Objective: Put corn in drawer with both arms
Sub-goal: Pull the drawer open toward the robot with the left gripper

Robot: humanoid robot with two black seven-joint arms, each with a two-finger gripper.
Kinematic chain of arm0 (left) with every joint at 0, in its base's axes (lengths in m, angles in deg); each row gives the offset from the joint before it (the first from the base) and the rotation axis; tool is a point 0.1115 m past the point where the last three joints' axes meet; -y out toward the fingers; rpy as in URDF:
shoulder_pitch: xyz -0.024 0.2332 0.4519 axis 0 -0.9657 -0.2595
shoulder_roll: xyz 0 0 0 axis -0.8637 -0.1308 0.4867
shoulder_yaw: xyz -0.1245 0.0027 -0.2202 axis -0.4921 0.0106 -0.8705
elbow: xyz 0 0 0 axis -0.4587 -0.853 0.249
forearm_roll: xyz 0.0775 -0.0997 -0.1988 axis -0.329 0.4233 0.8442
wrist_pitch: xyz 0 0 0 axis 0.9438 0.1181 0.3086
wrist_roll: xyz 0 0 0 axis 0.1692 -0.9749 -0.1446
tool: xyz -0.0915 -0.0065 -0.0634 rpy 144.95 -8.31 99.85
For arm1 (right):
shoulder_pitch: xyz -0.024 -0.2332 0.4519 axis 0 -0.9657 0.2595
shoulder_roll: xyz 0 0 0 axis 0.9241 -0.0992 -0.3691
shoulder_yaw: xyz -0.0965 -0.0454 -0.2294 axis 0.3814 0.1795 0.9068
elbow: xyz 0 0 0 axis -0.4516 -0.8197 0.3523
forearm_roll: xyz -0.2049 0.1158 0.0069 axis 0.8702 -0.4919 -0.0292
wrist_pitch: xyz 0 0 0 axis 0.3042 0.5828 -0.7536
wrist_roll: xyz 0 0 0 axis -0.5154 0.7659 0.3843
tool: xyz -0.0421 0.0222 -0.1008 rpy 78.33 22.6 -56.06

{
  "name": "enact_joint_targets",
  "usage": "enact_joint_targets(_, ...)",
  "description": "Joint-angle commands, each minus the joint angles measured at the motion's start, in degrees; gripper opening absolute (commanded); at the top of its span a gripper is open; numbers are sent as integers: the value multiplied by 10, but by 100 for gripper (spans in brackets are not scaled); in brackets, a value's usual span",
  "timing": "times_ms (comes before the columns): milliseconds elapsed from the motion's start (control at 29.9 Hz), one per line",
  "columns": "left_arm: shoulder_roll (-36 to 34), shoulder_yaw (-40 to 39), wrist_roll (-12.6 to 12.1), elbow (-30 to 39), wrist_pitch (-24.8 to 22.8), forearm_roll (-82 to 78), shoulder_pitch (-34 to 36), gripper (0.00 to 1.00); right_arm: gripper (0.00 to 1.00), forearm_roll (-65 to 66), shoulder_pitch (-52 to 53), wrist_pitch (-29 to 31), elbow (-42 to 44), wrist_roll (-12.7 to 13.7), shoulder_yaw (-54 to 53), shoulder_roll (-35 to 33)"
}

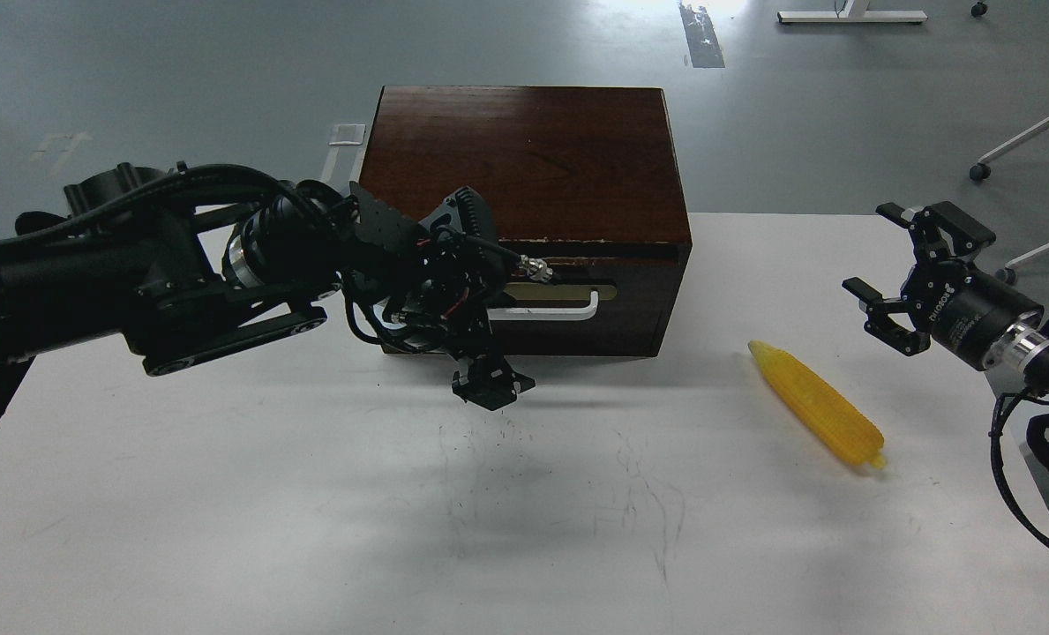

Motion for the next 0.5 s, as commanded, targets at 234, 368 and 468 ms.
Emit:
enact_joint_targets(234, -25, -1, 1, 101, 0, 2, 1, 99, 100, 0, 0, 0, 0, 0, 0, 0)
enact_joint_targets(368, -40, -1, 1, 128, 0, 3, 1, 99, 100, 0, 0, 0, 0, 0, 0, 0)
enact_joint_targets(468, -50, -1, 1, 136, 0, 3, 0, 99, 100, 0, 0, 0, 0, 0, 0, 0)
